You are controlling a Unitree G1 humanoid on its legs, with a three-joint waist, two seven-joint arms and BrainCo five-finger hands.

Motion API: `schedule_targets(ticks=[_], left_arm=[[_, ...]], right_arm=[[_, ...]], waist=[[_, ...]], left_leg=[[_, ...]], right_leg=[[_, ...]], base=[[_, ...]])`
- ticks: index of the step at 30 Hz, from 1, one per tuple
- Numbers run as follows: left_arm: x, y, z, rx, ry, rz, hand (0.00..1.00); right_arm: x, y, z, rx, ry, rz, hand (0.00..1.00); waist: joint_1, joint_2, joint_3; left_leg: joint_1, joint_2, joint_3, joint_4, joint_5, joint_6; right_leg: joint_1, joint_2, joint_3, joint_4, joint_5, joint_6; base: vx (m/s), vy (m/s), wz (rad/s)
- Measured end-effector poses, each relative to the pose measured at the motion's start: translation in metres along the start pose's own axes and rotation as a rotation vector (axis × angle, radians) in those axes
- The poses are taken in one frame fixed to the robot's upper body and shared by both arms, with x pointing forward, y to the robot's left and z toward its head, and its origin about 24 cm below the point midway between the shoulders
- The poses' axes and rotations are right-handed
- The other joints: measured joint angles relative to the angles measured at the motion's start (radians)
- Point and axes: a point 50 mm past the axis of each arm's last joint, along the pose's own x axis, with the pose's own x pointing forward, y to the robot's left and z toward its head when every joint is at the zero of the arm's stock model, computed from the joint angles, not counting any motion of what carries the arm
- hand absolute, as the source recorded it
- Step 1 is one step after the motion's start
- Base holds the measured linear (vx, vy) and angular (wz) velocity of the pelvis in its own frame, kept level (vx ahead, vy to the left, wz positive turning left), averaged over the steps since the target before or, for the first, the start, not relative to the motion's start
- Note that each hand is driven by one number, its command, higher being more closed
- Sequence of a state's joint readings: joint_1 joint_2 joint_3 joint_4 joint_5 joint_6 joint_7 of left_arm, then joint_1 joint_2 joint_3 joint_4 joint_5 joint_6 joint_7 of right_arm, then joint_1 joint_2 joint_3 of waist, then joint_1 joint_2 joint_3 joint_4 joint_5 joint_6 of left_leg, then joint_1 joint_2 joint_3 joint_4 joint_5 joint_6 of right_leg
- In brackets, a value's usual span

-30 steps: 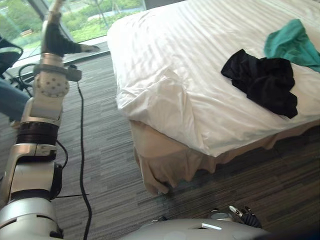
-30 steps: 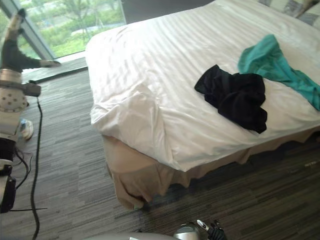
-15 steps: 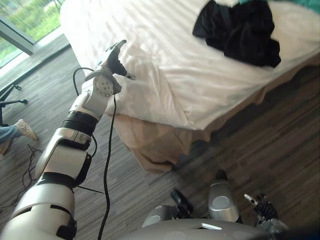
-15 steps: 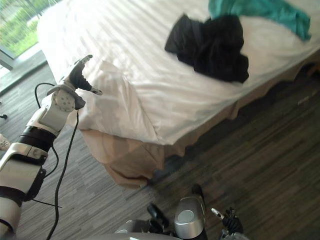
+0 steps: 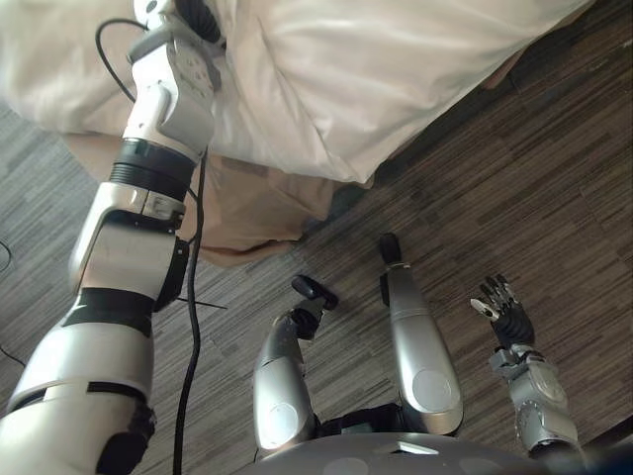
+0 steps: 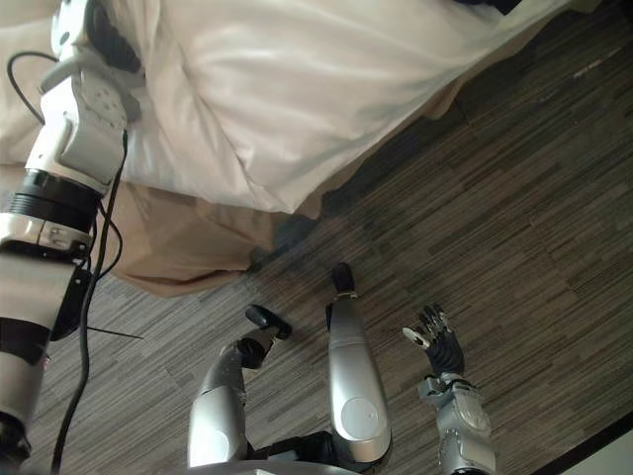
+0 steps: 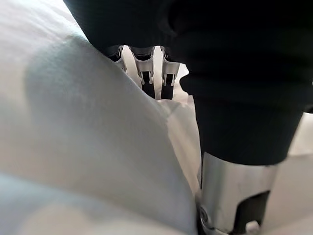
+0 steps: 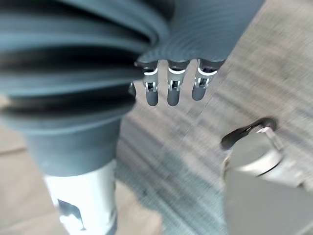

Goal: Tidy the bed and pick cloth on bed and put in laundry

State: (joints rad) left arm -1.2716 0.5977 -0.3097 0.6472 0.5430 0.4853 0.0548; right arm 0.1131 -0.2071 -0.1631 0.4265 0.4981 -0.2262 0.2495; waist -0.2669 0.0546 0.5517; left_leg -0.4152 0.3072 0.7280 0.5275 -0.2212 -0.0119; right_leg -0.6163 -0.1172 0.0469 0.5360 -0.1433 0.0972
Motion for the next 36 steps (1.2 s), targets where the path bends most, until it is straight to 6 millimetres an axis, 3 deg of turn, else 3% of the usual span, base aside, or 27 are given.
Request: schedule_targets(ticks=[6,12,14,15,18,19,20,21,22,24,28,29,30,32,33,35,36], left_arm=[[-0.003,-0.016,-0.015,-0.099,-0.011,-0.071,1.0],[-0.035,-0.082,-0.033,-0.279,-0.118,-0.291,1.0],[-0.057,-0.11,-0.04,-0.359,-0.156,-0.406,1.0],[-0.066,-0.12,-0.045,-0.377,-0.151,-0.44,1.0],[-0.123,-0.17,-0.085,-0.409,-0.063,-0.63,1.0],[-0.134,-0.179,-0.091,-0.418,-0.042,-0.66,1.0],[-0.148,-0.187,-0.1,-0.434,-0.015,-0.701,0.0],[-0.171,-0.196,-0.114,-0.442,0.021,-0.757,0.0],[-0.178,-0.199,-0.118,-0.446,0.034,-0.771,0.0],[-0.212,-0.214,-0.133,-0.49,0.123,-0.835,0.0],[-0.275,-0.24,-0.146,-0.557,0.304,-0.958,0.0],[-0.303,-0.249,-0.154,-0.592,0.411,-1.011,0.0],[-0.315,-0.254,-0.157,-0.606,0.466,-1.032,0.0],[-0.363,-0.267,-0.171,-0.675,0.723,-1.073,0.0],[-0.374,-0.269,-0.175,-0.706,0.798,-1.054,0.0],[-0.427,-0.268,-0.199,-0.763,1.172,-1.017,0.0],[-0.444,-0.266,-0.205,-0.766,1.271,-1.0,0.0]], right_arm=[[-0.003,0.003,-0.004,-0.028,0.018,0.012,0.0],[-0.014,0.001,-0.019,-0.109,0.12,-0.005,0.0],[-0.019,0.0,-0.026,-0.11,0.158,-0.02,0.0],[-0.021,-0.001,-0.028,-0.11,0.172,-0.032,0.0],[-0.036,-0.012,-0.05,-0.122,0.285,-0.097,0.0],[-0.042,-0.016,-0.056,-0.117,0.314,-0.121,0.0],[-0.049,-0.022,-0.066,-0.115,0.363,-0.152,0.0],[-0.062,-0.031,-0.079,-0.115,0.443,-0.202,0.0],[-0.066,-0.034,-0.083,-0.115,0.466,-0.221,0.0],[-0.08,-0.046,-0.094,-0.092,0.532,-0.295,0.0],[-0.097,-0.054,-0.107,-0.083,0.613,-0.351,0.0],[-0.101,-0.054,-0.111,-0.079,0.639,-0.36,0.0],[-0.103,-0.053,-0.114,-0.074,0.652,-0.365,0.0],[-0.11,-0.045,-0.126,-0.033,0.701,-0.379,0.0],[-0.111,-0.042,-0.129,-0.023,0.713,-0.379,0.0],[-0.115,-0.03,-0.14,-0.007,0.759,-0.365,0.0],[-0.115,-0.028,-0.141,-0.005,0.765,-0.36,0.0]], waist=[[0.005,0.0,0.0],[0.025,0.003,-0.009],[0.064,-0.001,-0.044],[0.069,0.0,-0.071],[0.088,-0.002,-0.191],[0.092,0.002,-0.21],[0.095,0.007,-0.231],[0.095,0.017,-0.262],[0.098,0.02,-0.267],[0.11,0.039,-0.291],[0.122,0.051,-0.322],[0.125,0.047,-0.337],[0.129,0.045,-0.344],[0.152,0.022,-0.373],[0.155,0.016,-0.375],[0.175,-0.009,-0.389],[0.175,-0.014,-0.392]], left_leg=[[0.025,0.004,0.001,0.046,-0.038,0.012],[0.172,-0.046,-0.019,-0.034,-0.023,0.003],[0.228,-0.068,-0.01,-0.086,0.004,0.002],[0.23,-0.078,-0.014,-0.104,0.015,0.007],[0.303,-0.14,-0.047,-0.232,0.07,-0.003],[0.318,-0.15,-0.058,-0.253,0.08,-0.006],[0.337,-0.165,-0.081,-0.285,0.097,-0.01],[0.36,-0.182,-0.108,-0.334,0.119,-0.015],[0.37,-0.188,-0.114,-0.35,0.127,-0.017],[0.396,-0.206,-0.152,-0.401,0.153,-0.023],[0.432,-0.221,-0.208,-0.451,0.172,-0.028],[0.435,-0.224,-0.223,-0.464,0.176,-0.03],[0.437,-0.224,-0.227,-0.469,0.179,-0.03],[0.446,-0.225,-0.243,-0.492,0.196,-0.034],[0.453,-0.223,-0.25,-0.495,0.197,-0.035],[0.486,-0.221,-0.253,-0.516,0.202,-0.039],[0.494,-0.222,-0.253,-0.523,0.204,-0.04]], right_leg=[[0.027,-0.012,0.012,0.023,-0.002,0.004],[0.2,-0.07,-0.052,-0.001,-0.028,0.008],[0.262,-0.089,-0.081,-0.027,-0.029,0.007],[0.267,-0.096,-0.093,-0.034,-0.03,0.007],[0.352,-0.119,-0.143,-0.098,-0.03,0.007],[0.374,-0.121,-0.155,-0.114,-0.03,0.008],[0.408,-0.126,-0.178,-0.139,-0.029,0.009],[0.451,-0.128,-0.214,-0.178,-0.027,0.013],[0.466,-0.128,-0.222,-0.19,-0.026,0.015],[0.522,-0.125,-0.26,-0.241,-0.018,0.026],[0.594,-0.111,-0.301,-0.318,0.001,0.037],[0.612,-0.103,-0.313,-0.347,0.011,0.036],[0.621,-0.099,-0.317,-0.363,0.017,0.036],[0.649,-0.085,-0.328,-0.419,0.041,0.035],[0.664,-0.081,-0.334,-0.433,0.047,0.033],[0.704,-0.068,-0.336,-0.472,0.059,0.033],[0.711,-0.066,-0.335,-0.479,0.062,0.033]], base=[[-0.05,0.037,-0.02],[0.0,0.0,0.34],[0.06,-0.013,0.33],[0.09,-0.01,0.37],[0.15,-0.006,0.39],[0.13,-0.017,0.38],[0.17,-0.032,0.59],[0.14,-0.025,0.56],[0.14,-0.029,0.54],[0.08,-0.026,0.38],[0.06,-0.011,0.28],[0.04,0.002,0.21],[0.04,0.008,0.14],[0.04,-0.005,0.04],[0.02,-0.014,0.05],[0.0,-0.005,-0.03],[0.0,0.0,0.0]])
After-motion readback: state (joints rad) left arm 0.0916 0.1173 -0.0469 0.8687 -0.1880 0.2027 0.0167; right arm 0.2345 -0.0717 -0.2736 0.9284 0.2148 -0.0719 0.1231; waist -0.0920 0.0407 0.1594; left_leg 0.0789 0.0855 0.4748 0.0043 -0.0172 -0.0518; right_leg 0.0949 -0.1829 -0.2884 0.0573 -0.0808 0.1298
